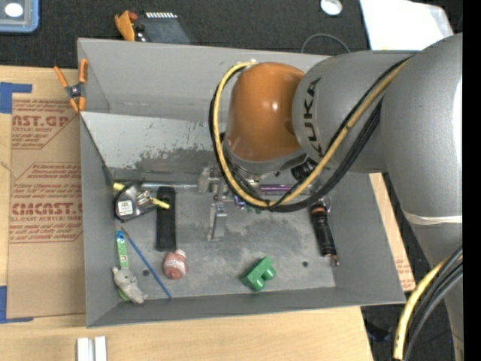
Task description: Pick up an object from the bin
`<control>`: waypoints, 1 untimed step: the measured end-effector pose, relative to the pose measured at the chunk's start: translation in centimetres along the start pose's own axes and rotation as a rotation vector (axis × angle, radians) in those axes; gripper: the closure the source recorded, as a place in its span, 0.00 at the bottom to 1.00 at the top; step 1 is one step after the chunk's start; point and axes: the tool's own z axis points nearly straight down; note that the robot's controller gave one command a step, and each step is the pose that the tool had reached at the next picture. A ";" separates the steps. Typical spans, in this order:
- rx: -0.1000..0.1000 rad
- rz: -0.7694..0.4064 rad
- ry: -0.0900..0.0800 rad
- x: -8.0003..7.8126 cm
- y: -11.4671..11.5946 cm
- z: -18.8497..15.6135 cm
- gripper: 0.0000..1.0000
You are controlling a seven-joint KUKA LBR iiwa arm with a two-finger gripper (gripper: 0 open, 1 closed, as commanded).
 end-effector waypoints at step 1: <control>-0.001 0.002 -0.007 -0.2 -0.1 -0.5 0.00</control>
Offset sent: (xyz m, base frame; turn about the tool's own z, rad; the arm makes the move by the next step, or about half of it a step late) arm 0.0032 0.0650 -0.0737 -0.5187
